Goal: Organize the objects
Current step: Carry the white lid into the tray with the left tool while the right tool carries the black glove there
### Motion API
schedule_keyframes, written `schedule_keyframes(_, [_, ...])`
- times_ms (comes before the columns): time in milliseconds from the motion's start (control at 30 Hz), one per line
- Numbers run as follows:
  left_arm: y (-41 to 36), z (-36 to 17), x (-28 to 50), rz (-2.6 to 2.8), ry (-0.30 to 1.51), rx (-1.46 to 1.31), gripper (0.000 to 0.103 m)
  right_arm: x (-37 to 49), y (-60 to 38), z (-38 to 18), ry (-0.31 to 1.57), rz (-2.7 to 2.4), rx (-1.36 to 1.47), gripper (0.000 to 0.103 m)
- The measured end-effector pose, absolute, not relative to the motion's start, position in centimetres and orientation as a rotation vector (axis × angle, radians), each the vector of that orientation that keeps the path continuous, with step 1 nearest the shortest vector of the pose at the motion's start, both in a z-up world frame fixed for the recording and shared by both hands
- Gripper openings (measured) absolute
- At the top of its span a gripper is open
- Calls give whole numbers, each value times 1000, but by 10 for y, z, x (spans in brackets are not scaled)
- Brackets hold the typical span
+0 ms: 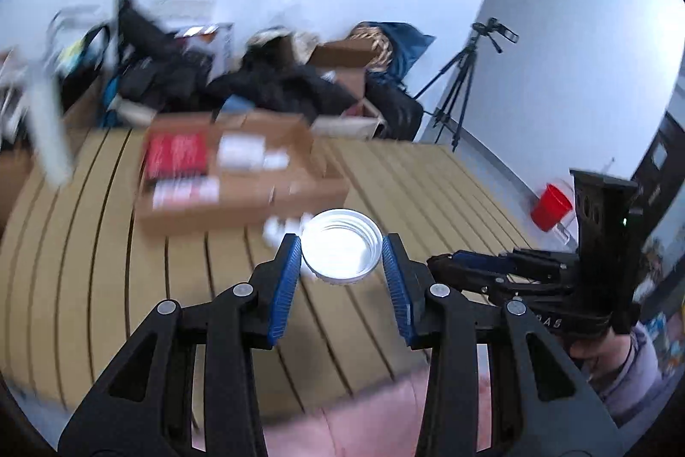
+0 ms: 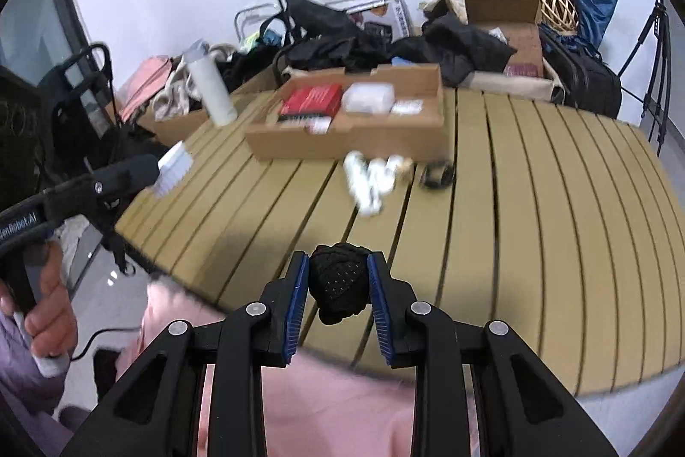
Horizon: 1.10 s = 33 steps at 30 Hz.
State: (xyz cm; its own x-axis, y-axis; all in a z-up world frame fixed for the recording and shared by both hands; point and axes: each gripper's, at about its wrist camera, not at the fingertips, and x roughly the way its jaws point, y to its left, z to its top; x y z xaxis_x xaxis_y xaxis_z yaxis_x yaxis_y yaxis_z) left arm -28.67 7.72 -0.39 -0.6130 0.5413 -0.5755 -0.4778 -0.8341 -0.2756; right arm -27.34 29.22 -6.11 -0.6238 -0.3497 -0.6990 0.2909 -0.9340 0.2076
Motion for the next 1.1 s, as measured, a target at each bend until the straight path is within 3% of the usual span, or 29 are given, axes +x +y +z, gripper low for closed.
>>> schedule_keyframes(133, [111, 24, -372, 2391, -57, -951, 36, -356, 306, -22, -128, -2530, 1068, 31])
schedule_keyframes(267, [143, 9, -460, 2375, 13, -1074, 36, -462, 312, -10, -209, -2489, 1109, 31])
schedule_keyframes(400, [162, -54, -536, 2329, -31, -1209, 36, -560, 301, -33, -142, -2506, 1199, 31])
schedule_keyframes(567, [176, -131, -588, 2269, -132, -1407, 38, -645, 289, -106, -77, -2477, 1426, 31])
schedule_keyframes(667, [178, -146, -596, 2281, -106, -1437, 69, -661, 289, -133, -61, -2431, 1491, 33])
schedule_keyframes(700, [174, -146, -597, 2289, -111, -1426, 71, -665, 287, -138, -40, -2428, 1502, 37])
schedule_keyframes(767, [163, -141, -598, 2290, -139, -1419, 72, -667, 284, -141, 0, -2434, 1488, 63])
schedule_keyframes(833, [149, -127, -598, 2300, -181, -1405, 75, -663, 284, -134, -32, -2429, 1450, 79])
schedule_keyframes(1033, [94, -57, -560, 2449, -75, -1359, 91, -628, 286, -69, 36, -2514, 1362, 82])
schedule_keyframes(1100, [71, -35, -535, 2522, -11, -1382, 103, -608, 291, -46, 76, -2525, 1377, 82])
